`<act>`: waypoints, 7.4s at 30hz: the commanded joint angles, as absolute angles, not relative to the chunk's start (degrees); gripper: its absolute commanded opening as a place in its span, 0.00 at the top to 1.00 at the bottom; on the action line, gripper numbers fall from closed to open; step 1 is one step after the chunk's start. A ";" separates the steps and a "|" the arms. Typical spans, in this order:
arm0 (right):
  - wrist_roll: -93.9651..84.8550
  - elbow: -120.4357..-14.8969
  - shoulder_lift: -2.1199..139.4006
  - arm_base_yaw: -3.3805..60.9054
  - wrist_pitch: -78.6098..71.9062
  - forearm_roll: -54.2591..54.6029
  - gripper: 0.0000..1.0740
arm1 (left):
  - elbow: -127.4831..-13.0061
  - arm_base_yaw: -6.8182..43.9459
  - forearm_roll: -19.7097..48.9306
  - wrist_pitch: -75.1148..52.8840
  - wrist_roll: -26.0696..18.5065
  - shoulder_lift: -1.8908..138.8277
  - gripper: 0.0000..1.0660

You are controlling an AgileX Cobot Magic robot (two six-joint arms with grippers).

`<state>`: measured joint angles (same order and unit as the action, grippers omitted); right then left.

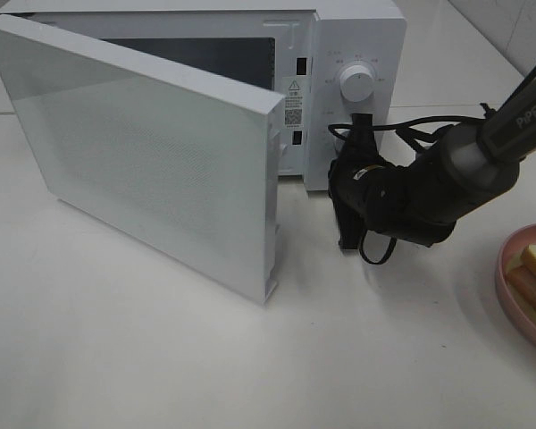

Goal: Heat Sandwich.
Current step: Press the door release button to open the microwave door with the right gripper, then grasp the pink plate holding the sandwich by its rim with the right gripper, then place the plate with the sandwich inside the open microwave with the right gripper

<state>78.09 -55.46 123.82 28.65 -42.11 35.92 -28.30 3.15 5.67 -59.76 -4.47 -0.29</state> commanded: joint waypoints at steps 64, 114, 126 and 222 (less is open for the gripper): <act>50.99 -37.87 94.02 33.98 -12.61 26.64 1.00 | -28.19 2.98 5.84 -59.42 -4.35 -1.49 0.08; 2.23 -44.18 82.68 27.33 49.33 -4.13 0.05 | -28.19 2.98 5.84 -59.42 -4.35 -1.49 0.08; 0.00 -44.18 82.68 25.90 52.25 -6.82 0.12 | -28.19 2.98 5.84 -59.42 -4.35 -1.49 0.08; 14.55 -36.21 93.45 17.99 33.52 -20.63 1.00 | -28.19 2.98 5.84 -59.42 -4.35 -1.49 0.08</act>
